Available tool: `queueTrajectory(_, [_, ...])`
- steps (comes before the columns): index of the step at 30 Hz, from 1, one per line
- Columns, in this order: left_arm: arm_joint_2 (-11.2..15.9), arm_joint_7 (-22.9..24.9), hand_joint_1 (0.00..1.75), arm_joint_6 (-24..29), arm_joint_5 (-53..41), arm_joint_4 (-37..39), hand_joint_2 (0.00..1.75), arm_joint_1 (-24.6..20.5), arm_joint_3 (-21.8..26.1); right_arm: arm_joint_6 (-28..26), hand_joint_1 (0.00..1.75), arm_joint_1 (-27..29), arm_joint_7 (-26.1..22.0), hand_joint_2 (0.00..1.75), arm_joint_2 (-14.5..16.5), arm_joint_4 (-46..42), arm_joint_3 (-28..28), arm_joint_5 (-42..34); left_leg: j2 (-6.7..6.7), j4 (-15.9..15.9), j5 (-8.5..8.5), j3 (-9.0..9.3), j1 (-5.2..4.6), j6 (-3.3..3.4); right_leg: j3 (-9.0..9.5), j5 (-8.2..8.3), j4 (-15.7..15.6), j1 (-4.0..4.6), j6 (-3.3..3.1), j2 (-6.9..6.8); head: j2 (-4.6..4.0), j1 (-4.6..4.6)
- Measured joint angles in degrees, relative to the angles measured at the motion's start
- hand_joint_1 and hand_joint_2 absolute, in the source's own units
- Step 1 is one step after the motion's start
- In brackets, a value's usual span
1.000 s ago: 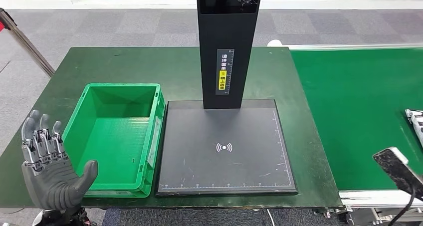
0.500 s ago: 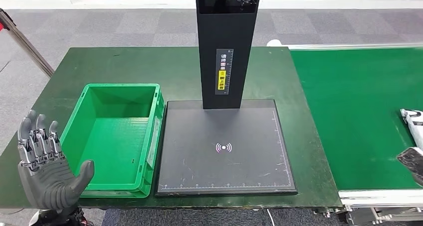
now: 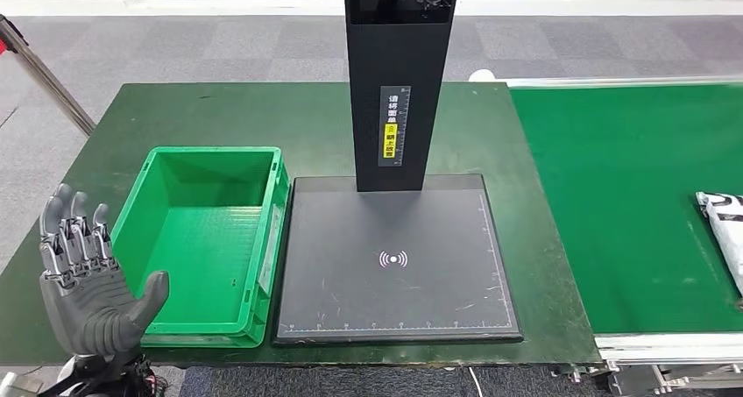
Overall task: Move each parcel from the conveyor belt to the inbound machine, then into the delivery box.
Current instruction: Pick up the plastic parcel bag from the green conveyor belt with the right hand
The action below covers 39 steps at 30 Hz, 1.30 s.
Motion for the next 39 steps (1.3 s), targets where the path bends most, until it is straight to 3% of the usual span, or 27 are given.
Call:
queueTrajectory(7, [0.33,-0.17,0.00,0.22,0.81,0.90,1.75,-0.35,-0.01,-2.96,0.00,-2.88,-0.02,1.75,-2.46,7.96,-3.92,3.80,0.04,0.00,-0.02,0.03,0.00,0.03,-0.01,0.00,0.00,0.00,0.00,0.05,0.00,-0.01])
queueTrajectory(11, [0.37,-0.19,0.00,0.23,0.81,1.51,1.75,-0.95,-0.37,-3.34,0.00,-3.66,-0.04,0.00,-3.42,10.80,-5.52,4.29,0.03,0.00,-0.02,0.02,-0.01,0.04,0.00,0.00,0.00,-0.01,0.01,0.04,0.00,-0.01])
queueTrajectory(15, [0.40,-0.16,0.00,0.22,1.21,2.11,1.75,-1.23,-0.92,-3.21,0.00,-4.43,-0.85,0.00,-3.52,11.70,-6.80,4.43,0.07,0.00,-0.03,-0.13,-0.01,0.04,0.01,0.00,0.02,-0.01,0.01,0.07,0.00,-0.01])
queueTrajectory(19, [0.52,-0.23,0.00,0.14,2.77,2.05,1.75,-0.87,-0.89,-3.95,0.00,-6.73,-0.21,1.75,-4.35,13.69,-6.93,3.38,0.16,-0.01,-0.08,-0.32,-0.01,0.15,0.00,-0.02,0.01,-0.01,0.05,0.11,0.00,-0.01])
queueTrajectory(29, [0.58,-0.35,0.00,0.42,3.03,-0.19,1.75,0.28,0.33,-2.84,0.00,-7.66,-1.49,1.75,-4.46,11.70,-4.92,-5.41,-0.04,-0.01,0.02,-0.17,-0.08,0.24,0.01,0.00,0.03,-0.08,0.11,-0.09,0.00,-0.01])
queueTrajectory(39, [0.60,-0.35,0.00,1.69,2.56,-1.88,1.75,1.33,0.51,-2.57,0.00,-7.10,-1.99,1.75,-3.26,8.10,-2.13,-7.85,-0.12,-0.01,0.03,-0.13,-0.12,0.26,0.03,0.00,0.03,-0.11,0.12,-0.19,0.00,-0.01])
